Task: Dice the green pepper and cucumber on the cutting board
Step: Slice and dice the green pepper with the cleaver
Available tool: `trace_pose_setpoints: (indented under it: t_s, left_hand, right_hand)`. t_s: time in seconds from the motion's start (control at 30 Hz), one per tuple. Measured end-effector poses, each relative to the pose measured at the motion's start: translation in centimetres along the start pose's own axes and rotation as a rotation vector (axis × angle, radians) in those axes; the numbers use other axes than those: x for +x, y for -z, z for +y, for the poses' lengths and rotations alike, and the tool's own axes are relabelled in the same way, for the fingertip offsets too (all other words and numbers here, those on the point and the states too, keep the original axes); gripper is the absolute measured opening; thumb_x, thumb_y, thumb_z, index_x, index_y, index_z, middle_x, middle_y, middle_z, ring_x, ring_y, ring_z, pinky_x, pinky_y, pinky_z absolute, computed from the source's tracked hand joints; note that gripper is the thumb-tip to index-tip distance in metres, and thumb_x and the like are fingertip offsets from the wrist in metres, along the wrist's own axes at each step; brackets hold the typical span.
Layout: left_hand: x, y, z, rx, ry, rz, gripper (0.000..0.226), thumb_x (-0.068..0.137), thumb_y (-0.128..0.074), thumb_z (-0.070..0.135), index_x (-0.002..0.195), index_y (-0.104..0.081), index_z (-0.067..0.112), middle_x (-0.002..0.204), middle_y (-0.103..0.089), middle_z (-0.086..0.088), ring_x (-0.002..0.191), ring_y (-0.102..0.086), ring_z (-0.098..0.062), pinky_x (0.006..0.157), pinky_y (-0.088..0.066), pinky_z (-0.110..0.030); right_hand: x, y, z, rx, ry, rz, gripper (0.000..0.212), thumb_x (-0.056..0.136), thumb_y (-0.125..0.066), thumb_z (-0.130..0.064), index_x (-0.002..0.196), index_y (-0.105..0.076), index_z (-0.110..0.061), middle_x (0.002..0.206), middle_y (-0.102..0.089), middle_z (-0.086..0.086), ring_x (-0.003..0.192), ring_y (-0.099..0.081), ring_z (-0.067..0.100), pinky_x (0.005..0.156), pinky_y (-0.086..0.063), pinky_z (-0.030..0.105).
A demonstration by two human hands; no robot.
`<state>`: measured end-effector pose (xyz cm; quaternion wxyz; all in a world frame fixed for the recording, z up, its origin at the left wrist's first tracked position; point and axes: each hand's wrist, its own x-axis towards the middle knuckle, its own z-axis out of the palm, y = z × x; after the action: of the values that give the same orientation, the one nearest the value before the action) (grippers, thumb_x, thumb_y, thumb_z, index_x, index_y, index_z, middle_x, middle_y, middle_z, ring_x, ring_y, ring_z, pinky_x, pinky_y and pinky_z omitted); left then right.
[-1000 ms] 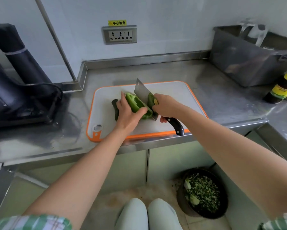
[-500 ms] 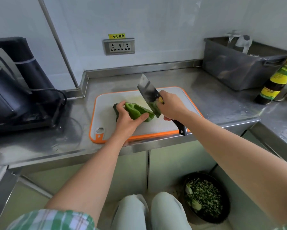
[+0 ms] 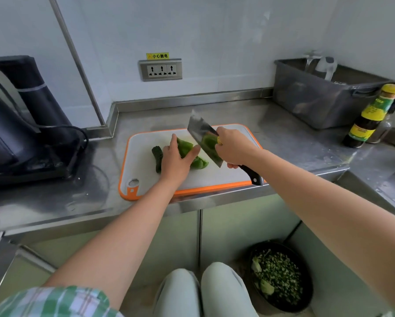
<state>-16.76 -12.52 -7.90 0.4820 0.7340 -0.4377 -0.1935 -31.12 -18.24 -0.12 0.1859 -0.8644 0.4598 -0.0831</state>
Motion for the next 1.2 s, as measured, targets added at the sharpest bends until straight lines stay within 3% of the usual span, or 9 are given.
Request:
trace_pose_setpoints:
  t_s: [0.23,0.33,0.43,0.57,0.67,0.8,0.93,1.07,1.2]
  left_hand:
    - [0.3,-0.2,0.1,0.014,0.035,0.013,0.083,0.091,-0.056,0.05,0.154,-0.012,0.017,0.139,-0.036,-0.013,0.127,-0.041,-0.026,0.096,-0.029,-0.024]
    - [0.5,-0.4,-0.3,-0.024,0.048,0.0,0.085,0.091,-0.055,0.053,0.154,-0.009,0.019,0.138,-0.033,-0.013,0.122,-0.043,-0.03,0.104,-0.042,-0.042]
    - [0.4,-0.4,-0.4,-0.058,0.06,-0.011,0.086,0.09,-0.055,0.052,0.154,-0.007,0.021,0.138,-0.029,-0.01,0.12,-0.045,-0.031,0.093,-0.051,-0.05]
    - [0.6,-0.3,-0.6,-0.187,0.106,0.007,0.07,0.094,-0.057,0.028,0.151,-0.019,0.014,0.137,-0.037,-0.007,0.113,-0.05,-0.023,0.067,-0.057,-0.029]
    - [0.7,-0.5,-0.4,-0.235,0.13,0.044,0.036,0.094,-0.05,0.004,0.128,-0.041,0.0,0.122,-0.054,-0.02,0.092,-0.057,-0.023,0.049,-0.047,-0.014]
    - [1.2,-0.2,0.3,-0.04,0.121,0.017,0.022,0.09,-0.05,0.004,0.111,-0.059,0.003,0.109,-0.063,-0.017,0.095,-0.058,-0.029,0.075,-0.048,-0.031]
    - [2.6,0.0,1.2,-0.039,0.217,0.03,0.009,0.086,-0.056,0.01,0.085,-0.065,0.011,0.091,-0.068,-0.017,0.089,-0.064,-0.035,0.079,-0.053,-0.042]
    - [3.0,0.1,1.4,-0.072,0.28,-0.03,0.013,0.084,-0.064,0.014,0.092,-0.067,0.004,0.094,-0.068,-0.015,0.09,-0.064,-0.031,0.073,-0.05,-0.035]
    - [1.9,-0.1,0.9,0.019,0.236,-0.002,0.017,0.082,-0.062,0.007,0.098,-0.064,0.015,0.102,-0.068,-0.006,0.095,-0.063,-0.03,0.085,-0.055,-0.04]
  right_hand:
    - [-0.4,-0.4,-0.1,-0.031,0.006,-0.072,0.009,0.091,-0.034,-0.002,0.099,-0.038,-0.005,0.079,-0.052,0.012,0.045,-0.057,0.023,0.037,-0.039,0.024]
    - [-0.6,0.0,-0.3,-0.063,0.007,-0.085,0.009,0.092,-0.035,-0.001,0.099,-0.038,-0.005,0.083,-0.056,0.016,0.046,-0.057,0.024,0.038,-0.04,0.026]
    - [-0.9,-0.3,-0.5,-0.076,0.002,-0.109,0.011,0.092,-0.035,0.0,0.101,-0.038,-0.005,0.081,-0.057,0.017,0.046,-0.057,0.024,0.038,-0.041,0.027]
    - [-0.4,-0.3,-0.5,-0.041,0.0,-0.053,0.009,0.092,-0.034,-0.002,0.1,-0.037,-0.006,0.078,-0.05,0.012,0.047,-0.057,0.023,0.039,-0.04,0.026]
    - [0.2,0.2,-0.1,-0.002,-0.013,0.011,0.012,0.093,-0.034,-0.003,0.103,-0.039,-0.008,0.075,-0.053,0.011,0.049,-0.059,0.024,0.039,-0.043,0.027]
    - [0.4,0.4,1.6,0.044,-0.029,0.072,0.017,0.093,-0.034,-0.005,0.107,-0.043,-0.008,0.073,-0.055,0.011,0.043,-0.057,0.021,0.036,-0.04,0.023]
    - [0.0,0.1,3.5,0.022,0.023,0.096,0.018,0.097,-0.035,-0.011,0.112,-0.044,-0.006,0.083,-0.061,0.017,0.049,-0.062,0.027,0.038,-0.047,0.029]
    - [-0.1,0.3,3.6,0.01,0.076,0.082,0.02,0.098,-0.035,-0.012,0.115,-0.044,-0.009,0.089,-0.06,0.017,0.051,-0.063,0.027,0.037,-0.043,0.027]
    - [0.0,0.1,2.8,0.005,0.058,0.026,0.009,0.096,-0.035,-0.011,0.102,-0.041,-0.008,0.092,-0.054,0.016,0.045,-0.06,0.024,0.034,-0.039,0.024]
